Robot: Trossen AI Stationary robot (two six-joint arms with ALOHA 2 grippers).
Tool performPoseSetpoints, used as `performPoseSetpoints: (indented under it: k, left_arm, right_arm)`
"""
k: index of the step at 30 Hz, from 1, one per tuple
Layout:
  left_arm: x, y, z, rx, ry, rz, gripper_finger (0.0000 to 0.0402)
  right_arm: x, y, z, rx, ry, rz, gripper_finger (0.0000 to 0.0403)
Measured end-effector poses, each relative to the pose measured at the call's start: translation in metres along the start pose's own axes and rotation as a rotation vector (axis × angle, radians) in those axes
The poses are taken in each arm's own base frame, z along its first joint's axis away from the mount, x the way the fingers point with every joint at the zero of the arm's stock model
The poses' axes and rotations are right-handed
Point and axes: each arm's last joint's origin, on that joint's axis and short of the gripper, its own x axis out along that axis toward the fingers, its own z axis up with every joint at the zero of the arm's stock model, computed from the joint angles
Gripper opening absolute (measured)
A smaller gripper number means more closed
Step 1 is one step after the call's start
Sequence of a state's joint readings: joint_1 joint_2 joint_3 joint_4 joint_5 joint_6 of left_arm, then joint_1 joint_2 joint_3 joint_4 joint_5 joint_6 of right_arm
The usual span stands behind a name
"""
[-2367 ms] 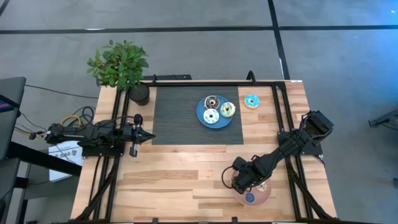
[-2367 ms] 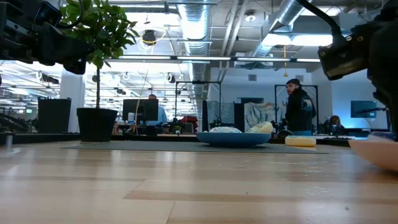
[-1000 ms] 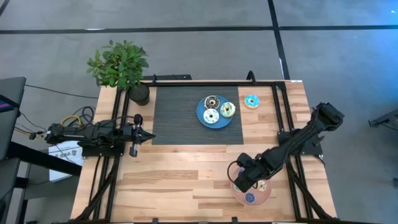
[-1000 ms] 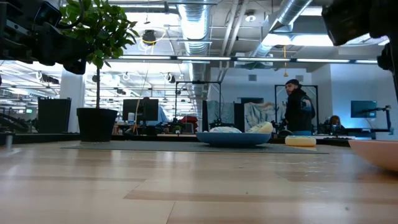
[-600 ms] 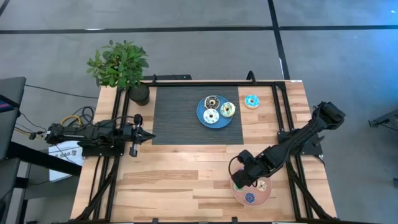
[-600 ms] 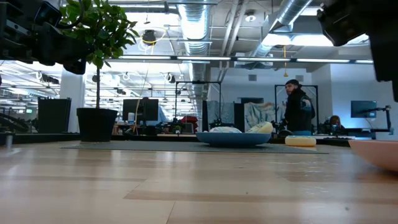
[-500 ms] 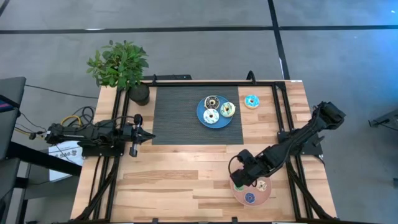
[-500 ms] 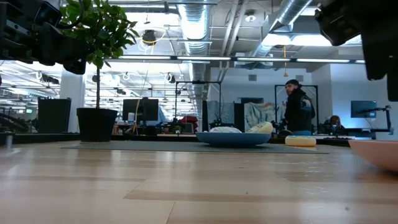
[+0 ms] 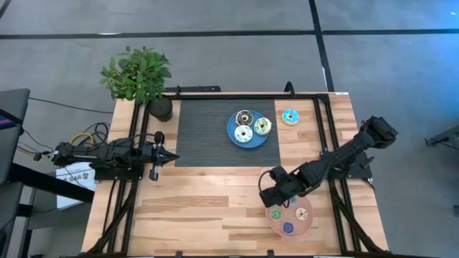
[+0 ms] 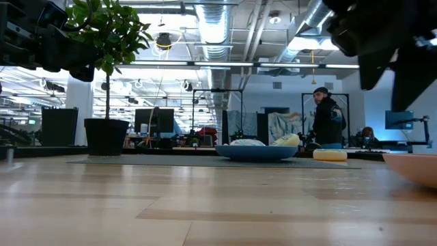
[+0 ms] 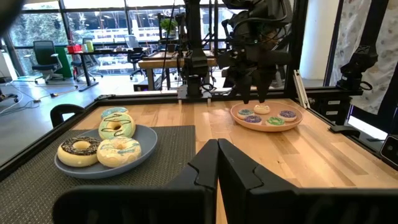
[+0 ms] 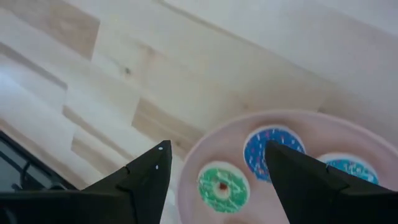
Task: Pick & Place donuts
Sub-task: Put the large blue donut on the blue plate
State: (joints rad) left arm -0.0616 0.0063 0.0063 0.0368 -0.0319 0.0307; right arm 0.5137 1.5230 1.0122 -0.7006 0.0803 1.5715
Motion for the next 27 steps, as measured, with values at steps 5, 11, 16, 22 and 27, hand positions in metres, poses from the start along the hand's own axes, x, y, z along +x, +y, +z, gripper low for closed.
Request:
performPoseSetpoints:
  k: [5, 11, 16, 22, 27]
  left_arm:
    - [0.0, 0.0, 0.0, 0.0, 0.0, 0.0, 0.0]
    - [0.0, 0.0, 0.0, 0.0, 0.0, 0.0, 0.0]
    - [0.0, 0.0, 0.0, 0.0, 0.0, 0.0, 0.0]
    - [0.0, 0.0, 0.0, 0.0, 0.0, 0.0, 0.0]
    - [0.0, 0.0, 0.0, 0.0, 0.0, 0.0, 0.0]
  right_arm:
    - [0.001, 0.0, 0.011, 0.036, -0.013, 0.002, 0.0249]
    - [0.001, 0.0, 0.018, 0.037, -0.022, 0.002, 0.0249]
    - [0.001, 0.0, 0.021, 0.042, -0.025, 0.001, 0.0249]
    - [0.001, 0.0, 0.023, 0.041, -0.048, -0.001, 0.0249]
    - [0.002, -0.002, 0.04, 0.016, -0.124, -0.016, 0.0249]
